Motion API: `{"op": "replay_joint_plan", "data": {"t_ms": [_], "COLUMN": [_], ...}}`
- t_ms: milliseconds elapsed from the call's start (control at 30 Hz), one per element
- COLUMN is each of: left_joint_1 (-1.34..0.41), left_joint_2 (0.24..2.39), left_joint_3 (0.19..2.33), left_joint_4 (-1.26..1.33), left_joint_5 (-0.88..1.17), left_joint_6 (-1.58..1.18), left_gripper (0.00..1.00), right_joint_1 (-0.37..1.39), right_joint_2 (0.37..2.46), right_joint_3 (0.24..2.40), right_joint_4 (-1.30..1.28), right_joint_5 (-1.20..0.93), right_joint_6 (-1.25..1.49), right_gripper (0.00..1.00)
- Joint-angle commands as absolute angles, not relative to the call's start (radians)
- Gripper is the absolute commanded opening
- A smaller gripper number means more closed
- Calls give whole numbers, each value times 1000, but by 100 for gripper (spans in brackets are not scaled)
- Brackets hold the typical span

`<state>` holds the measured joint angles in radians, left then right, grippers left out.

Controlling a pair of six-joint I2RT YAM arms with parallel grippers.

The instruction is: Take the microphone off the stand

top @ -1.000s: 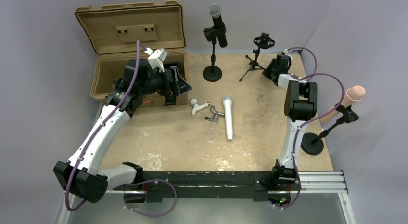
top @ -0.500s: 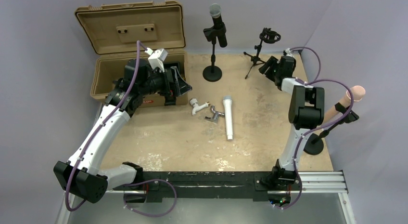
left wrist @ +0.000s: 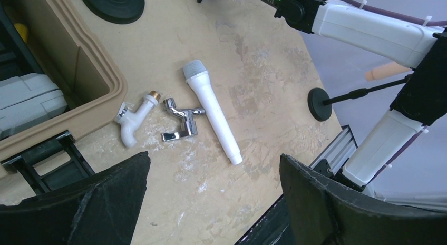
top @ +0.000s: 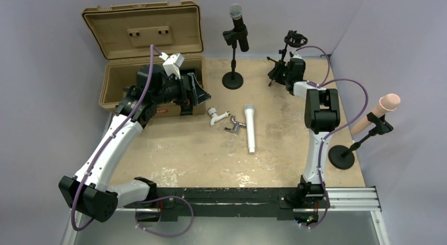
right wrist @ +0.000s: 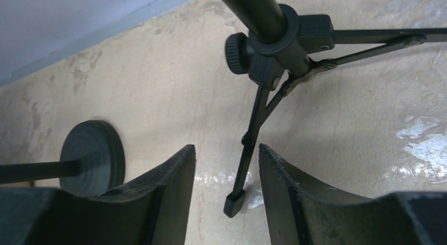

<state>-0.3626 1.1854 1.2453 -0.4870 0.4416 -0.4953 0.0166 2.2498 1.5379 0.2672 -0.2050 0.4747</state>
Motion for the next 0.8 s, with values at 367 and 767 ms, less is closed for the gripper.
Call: {"op": "replay_joint_plan", "data": {"t_ms": [367, 767], "left_joint_1": [-371, -383], "left_joint_2": [1198, 1204], "left_joint_3": [1276, 1273], "left_joint_4": [-463, -454], "left_joint_5": [436, 452], "left_joint_6": [-496, -512], "left_gripper": [90, 91], "right_joint_1": [25, 28], "right_joint_2": [2368, 2138], "right_joint_3": [1729, 1380], "right_joint_4": [70, 48], "right_joint_5": [-152, -188], "right_joint_6": [478, 334], "right_gripper": [12, 0]}}
